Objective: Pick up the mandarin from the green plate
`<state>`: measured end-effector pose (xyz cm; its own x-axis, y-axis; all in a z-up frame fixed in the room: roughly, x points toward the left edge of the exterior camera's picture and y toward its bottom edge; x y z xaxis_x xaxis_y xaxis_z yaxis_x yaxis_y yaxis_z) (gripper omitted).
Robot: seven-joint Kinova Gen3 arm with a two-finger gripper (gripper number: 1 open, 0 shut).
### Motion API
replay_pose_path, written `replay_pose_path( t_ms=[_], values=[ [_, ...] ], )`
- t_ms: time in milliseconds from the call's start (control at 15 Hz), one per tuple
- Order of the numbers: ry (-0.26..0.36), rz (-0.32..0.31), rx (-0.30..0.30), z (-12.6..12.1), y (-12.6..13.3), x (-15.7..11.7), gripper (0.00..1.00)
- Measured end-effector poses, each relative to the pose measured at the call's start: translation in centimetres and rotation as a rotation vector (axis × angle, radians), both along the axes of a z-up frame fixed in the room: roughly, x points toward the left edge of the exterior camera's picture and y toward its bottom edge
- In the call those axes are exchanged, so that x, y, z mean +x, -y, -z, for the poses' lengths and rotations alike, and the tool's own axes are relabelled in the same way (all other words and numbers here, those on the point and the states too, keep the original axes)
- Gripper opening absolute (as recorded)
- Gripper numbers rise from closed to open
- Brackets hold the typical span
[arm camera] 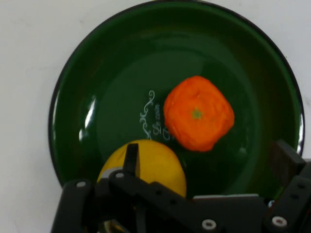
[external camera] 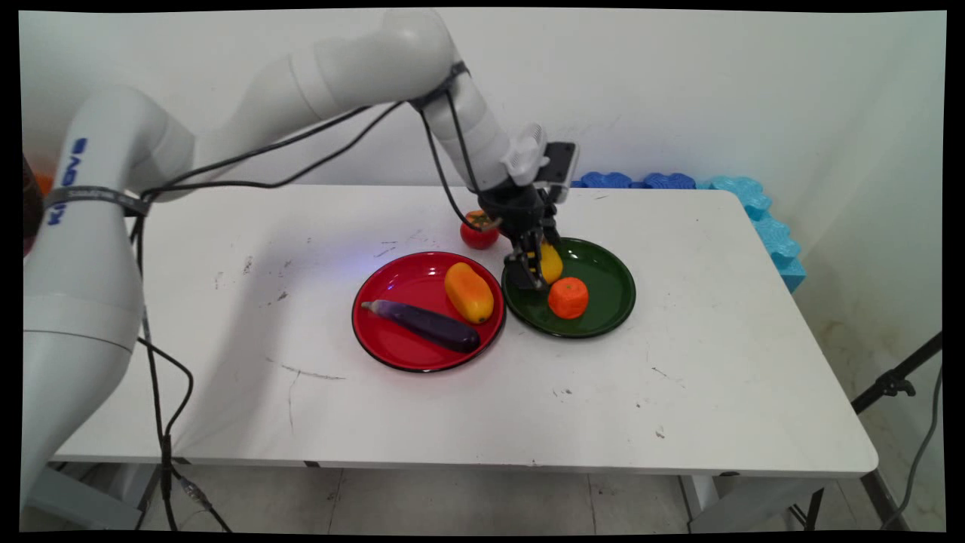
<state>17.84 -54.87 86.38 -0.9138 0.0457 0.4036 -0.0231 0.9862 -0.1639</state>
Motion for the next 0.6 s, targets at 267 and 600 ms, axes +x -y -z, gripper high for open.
replay_pose_path(
  t_ms=[267,600],
  values=[
    [0.008,0.025,0.016,1.5,0.8,-1.4,1.00],
    [0.014,0.051,0.029,3.0,1.1,-2.6,1.00]
  ],
)
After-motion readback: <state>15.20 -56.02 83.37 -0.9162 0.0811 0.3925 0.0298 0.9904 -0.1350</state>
